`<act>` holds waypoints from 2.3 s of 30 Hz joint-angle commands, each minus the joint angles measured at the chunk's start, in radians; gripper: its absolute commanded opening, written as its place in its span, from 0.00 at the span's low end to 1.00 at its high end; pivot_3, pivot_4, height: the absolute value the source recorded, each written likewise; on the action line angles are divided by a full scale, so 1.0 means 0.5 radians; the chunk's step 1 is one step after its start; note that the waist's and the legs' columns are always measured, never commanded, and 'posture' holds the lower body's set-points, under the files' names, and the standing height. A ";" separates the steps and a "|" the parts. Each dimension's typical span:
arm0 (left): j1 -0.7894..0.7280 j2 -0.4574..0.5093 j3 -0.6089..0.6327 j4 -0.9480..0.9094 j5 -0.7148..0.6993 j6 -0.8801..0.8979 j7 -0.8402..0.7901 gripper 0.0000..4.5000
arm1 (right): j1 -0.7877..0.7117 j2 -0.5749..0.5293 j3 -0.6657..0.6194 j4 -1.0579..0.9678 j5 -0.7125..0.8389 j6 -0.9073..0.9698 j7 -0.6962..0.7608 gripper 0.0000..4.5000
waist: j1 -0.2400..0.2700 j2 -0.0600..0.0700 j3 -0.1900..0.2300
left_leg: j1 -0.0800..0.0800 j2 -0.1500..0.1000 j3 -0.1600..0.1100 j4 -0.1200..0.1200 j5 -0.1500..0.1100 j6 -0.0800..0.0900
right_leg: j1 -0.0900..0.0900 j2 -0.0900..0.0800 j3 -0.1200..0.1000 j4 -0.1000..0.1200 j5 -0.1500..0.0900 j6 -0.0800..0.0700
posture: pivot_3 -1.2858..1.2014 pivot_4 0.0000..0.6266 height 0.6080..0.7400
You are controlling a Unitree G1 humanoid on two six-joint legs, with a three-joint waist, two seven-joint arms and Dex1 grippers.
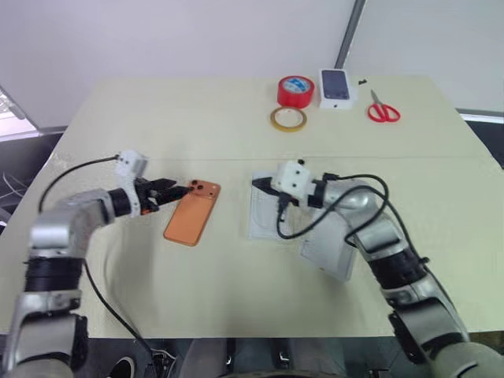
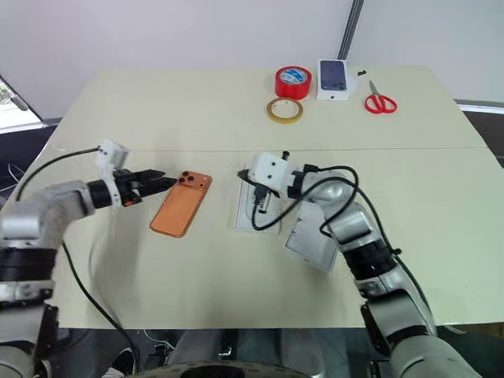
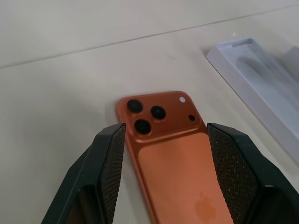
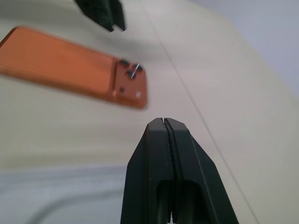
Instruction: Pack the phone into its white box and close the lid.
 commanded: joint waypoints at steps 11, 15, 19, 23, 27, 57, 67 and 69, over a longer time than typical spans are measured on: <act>-0.310 0.050 -0.298 0.468 0.041 0.571 -0.230 0.65 | -0.403 0.336 0.517 0.565 -0.375 0.219 0.112 0.01 | 0.006 -0.004 0.000 | 0.000 -0.005 0.000 0.005 0.000 0.001 | -0.005 -0.003 0.000 0.015 0.000 0.000 | 0.52 0.24 1.00; -0.277 0.050 -0.411 0.481 0.082 0.589 -0.311 0.65 | -0.389 0.360 0.543 0.580 -0.380 0.249 0.169 0.01 | -0.003 -0.003 0.000 | 0.001 -0.005 0.000 0.004 0.000 0.000 | -0.006 -0.003 0.001 0.017 0.000 0.000 | 0.52 0.24 1.00; -0.267 -0.005 -0.449 0.523 0.099 0.599 -0.342 0.65 | -0.380 0.407 0.538 0.571 -0.348 0.356 0.240 0.01 | -0.002 0.001 -0.004 | 0.003 -0.005 0.000 0.004 0.000 -0.001 | -0.004 -0.003 0.001 0.017 0.000 0.000 | 0.52 0.24 1.00; -0.263 -0.071 -0.531 0.465 0.089 0.726 -0.372 0.65 | -0.410 0.458 0.522 0.646 -0.370 0.345 0.192 0.01 | -0.002 0.003 -0.007 | 0.004 -0.005 0.000 0.004 0.000 -0.001 | -0.004 -0.003 0.002 0.017 0.000 0.000 | 0.52 0.24 1.00; -0.300 -0.163 -0.492 0.462 0.060 0.806 -0.336 0.65 | -0.406 0.463 0.495 0.672 -0.378 0.341 0.171 0.01 | 0.002 0.010 -0.018 | 0.007 -0.005 0.000 0.004 0.000 0.001 | 0.000 -0.004 0.002 0.017 0.000 0.000 | 0.52 0.24 1.00; -0.313 -0.258 0.287 0.629 -0.232 0.898 -0.073 0.01 | -0.387 0.448 0.039 0.570 0.019 0.170 0.093 0.00 | -0.040 0.004 -0.014 | 0.001 -0.005 0.000 0.002 0.002 -0.003 | -0.008 -0.004 0.004 0.018 0.000 0.000 | 0.52 0.24 1.00; -0.079 -0.629 0.823 0.214 -0.613 1.222 0.269 0.00 | 0.058 -0.115 -0.097 -0.148 0.444 0.357 0.691 0.63 | 0.007 0.002 -0.012 | -0.003 -0.005 0.000 0.001 -0.005 0.008 | -0.008 -0.005 0.004 0.012 0.000 0.000 | 0.52 0.24 1.00; -0.097 -0.698 0.900 0.147 -0.644 1.231 0.371 0.00 | 0.151 -0.228 -0.092 -0.242 0.420 0.268 0.720 0.63 | 0.009 0.000 -0.010 | -0.004 -0.005 0.000 0.002 -0.006 0.010 | -0.008 -0.005 0.004 0.010 0.000 0.000 | 0.52 0.24 1.00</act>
